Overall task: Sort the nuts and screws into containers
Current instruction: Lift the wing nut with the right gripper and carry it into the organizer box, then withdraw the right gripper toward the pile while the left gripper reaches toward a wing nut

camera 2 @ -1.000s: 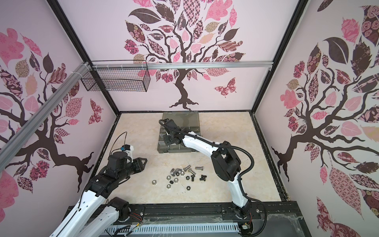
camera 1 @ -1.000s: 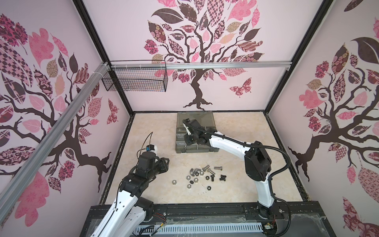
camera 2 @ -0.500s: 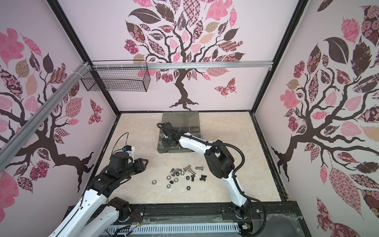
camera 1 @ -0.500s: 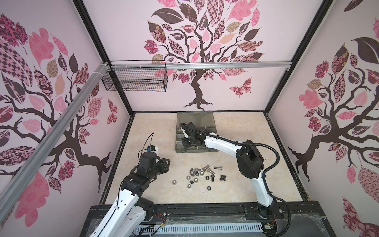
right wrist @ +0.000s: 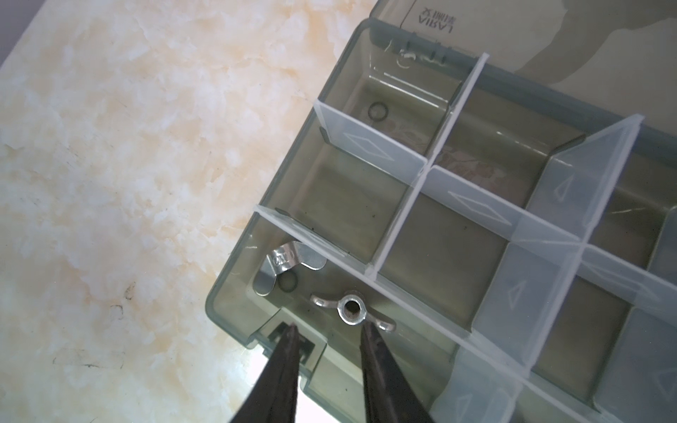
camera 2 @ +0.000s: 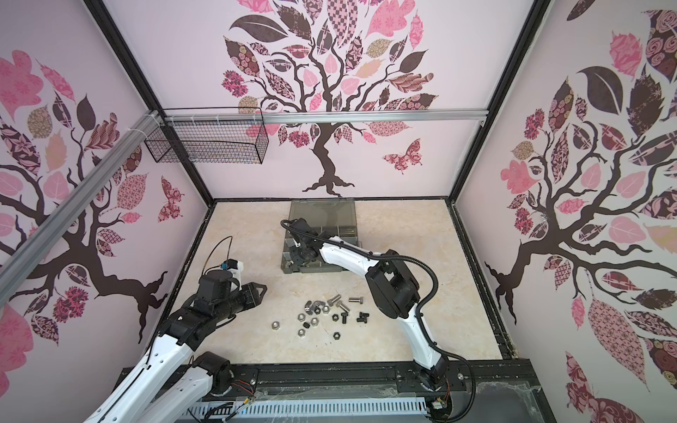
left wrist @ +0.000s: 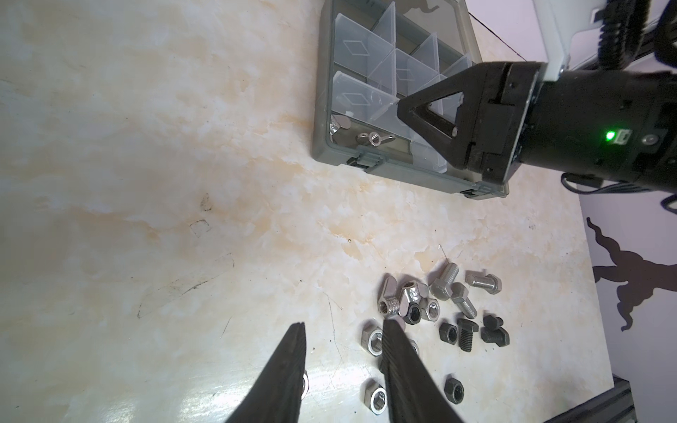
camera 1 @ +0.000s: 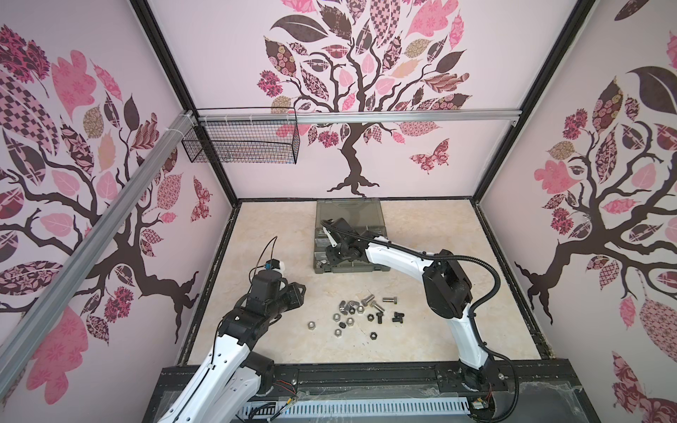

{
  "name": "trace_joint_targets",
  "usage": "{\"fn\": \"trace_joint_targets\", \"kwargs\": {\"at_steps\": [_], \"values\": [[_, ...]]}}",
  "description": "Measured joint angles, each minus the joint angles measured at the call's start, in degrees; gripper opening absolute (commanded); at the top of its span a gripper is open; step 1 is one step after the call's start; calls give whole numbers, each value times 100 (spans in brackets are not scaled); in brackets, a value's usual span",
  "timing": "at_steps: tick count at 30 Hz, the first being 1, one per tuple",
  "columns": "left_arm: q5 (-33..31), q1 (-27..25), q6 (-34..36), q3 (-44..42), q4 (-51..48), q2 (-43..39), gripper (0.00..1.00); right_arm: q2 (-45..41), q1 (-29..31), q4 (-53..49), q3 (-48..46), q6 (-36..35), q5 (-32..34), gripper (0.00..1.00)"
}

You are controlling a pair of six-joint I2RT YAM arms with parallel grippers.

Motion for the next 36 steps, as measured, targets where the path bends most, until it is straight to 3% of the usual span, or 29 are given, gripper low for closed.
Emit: {"fn": "trace_joint_targets", "kwargs": {"at_steps": [6,16,21,28,36], "values": [[94,0,20,2,-2,175,37,-680,0,107,-796,0,-20,32],[264,0,136,2,-2,393,37,-2962,-251,743,-2865,155,-39,33],[306,-59,173,2,11,584,37,-3663,-411,866,-3873,264,-7,33],[186,-756,149,11,122,1097,36,-4489,-417,815,-5108,546,74,33],[111,-1292,15,17,579,1786,36,-5171,-428,776,-5558,772,249,33]]}}
